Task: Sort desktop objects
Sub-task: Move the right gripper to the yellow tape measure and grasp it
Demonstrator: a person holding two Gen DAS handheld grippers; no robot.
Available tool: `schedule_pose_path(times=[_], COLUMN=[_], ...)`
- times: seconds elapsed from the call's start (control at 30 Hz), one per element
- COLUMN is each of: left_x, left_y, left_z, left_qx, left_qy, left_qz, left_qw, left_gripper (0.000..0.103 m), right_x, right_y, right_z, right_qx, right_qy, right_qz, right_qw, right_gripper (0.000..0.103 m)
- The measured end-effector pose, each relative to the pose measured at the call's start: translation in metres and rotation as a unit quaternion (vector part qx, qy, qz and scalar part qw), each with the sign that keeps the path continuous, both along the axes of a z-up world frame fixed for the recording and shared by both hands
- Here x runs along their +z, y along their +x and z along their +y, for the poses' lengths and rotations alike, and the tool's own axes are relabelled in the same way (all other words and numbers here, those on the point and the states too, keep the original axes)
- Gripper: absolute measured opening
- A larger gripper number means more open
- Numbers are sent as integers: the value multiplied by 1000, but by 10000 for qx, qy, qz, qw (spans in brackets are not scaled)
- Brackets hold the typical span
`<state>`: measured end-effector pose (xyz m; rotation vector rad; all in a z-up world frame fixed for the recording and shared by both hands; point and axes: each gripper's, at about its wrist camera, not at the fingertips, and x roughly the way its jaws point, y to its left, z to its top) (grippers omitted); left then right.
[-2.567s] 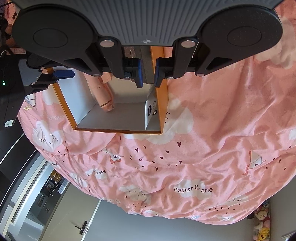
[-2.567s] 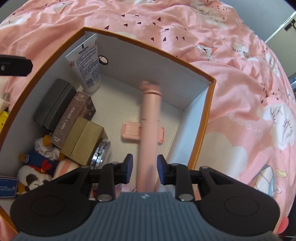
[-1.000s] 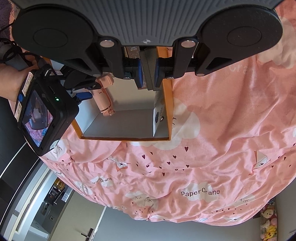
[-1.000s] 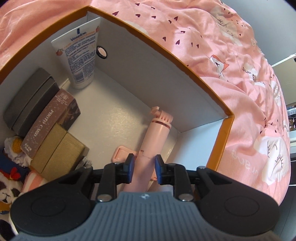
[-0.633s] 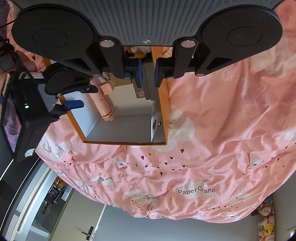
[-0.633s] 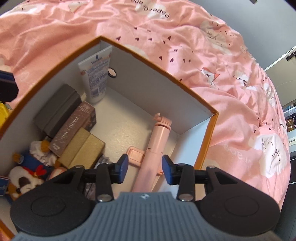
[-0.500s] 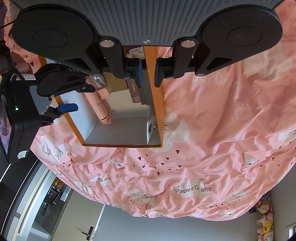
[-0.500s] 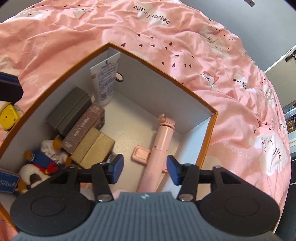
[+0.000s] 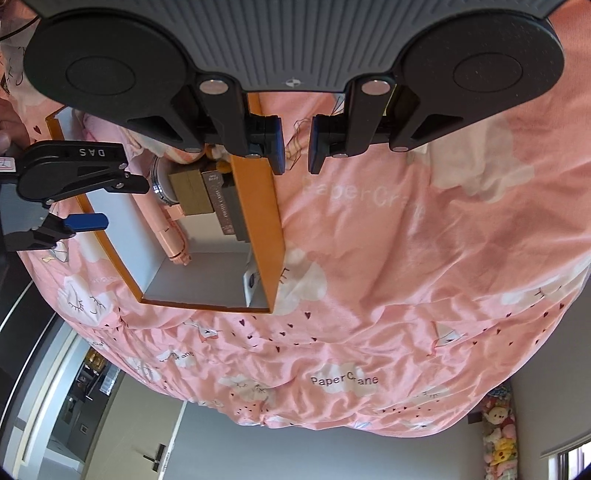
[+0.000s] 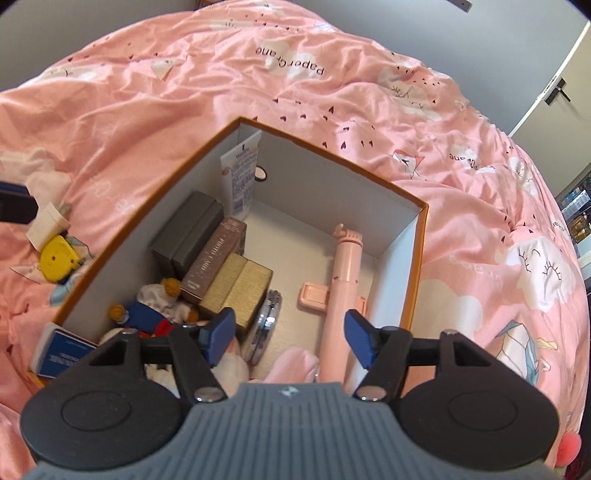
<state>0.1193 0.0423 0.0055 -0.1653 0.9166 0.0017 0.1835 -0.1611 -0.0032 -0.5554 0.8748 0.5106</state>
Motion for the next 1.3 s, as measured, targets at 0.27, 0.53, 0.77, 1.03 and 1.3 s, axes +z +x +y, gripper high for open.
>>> schedule_pose_path(times=[0.27, 0.53, 0.77, 1.03, 1.3], left_x=[-2, -13, -24, -39, -49], left_y=[-29, -41, -39, -27, -16], left_z=[43, 77, 89, 102, 116], left_qx=[389, 735, 508, 370, 281], left_qy=[-257, -204, -56, 102, 75], left_qz=[108, 354, 529, 881, 1098], left_qw=[9989, 9965, 9973, 9954, 9935], left_gripper=[14, 21, 23, 23, 23], right_x=[21, 19, -22, -77, -95], right_y=[-28, -54, -69, -64, -59], right_z=[7, 63, 129, 182, 212], right_qx=[-83, 737, 1571, 2274, 2610], right_qy=[1173, 2137, 1526, 413, -279], right_qz=[-145, 401, 936, 1403, 1414], right_qw=[9930, 9733, 9712, 9628, 9545], right_gripper=[68, 44, 42, 53, 59])
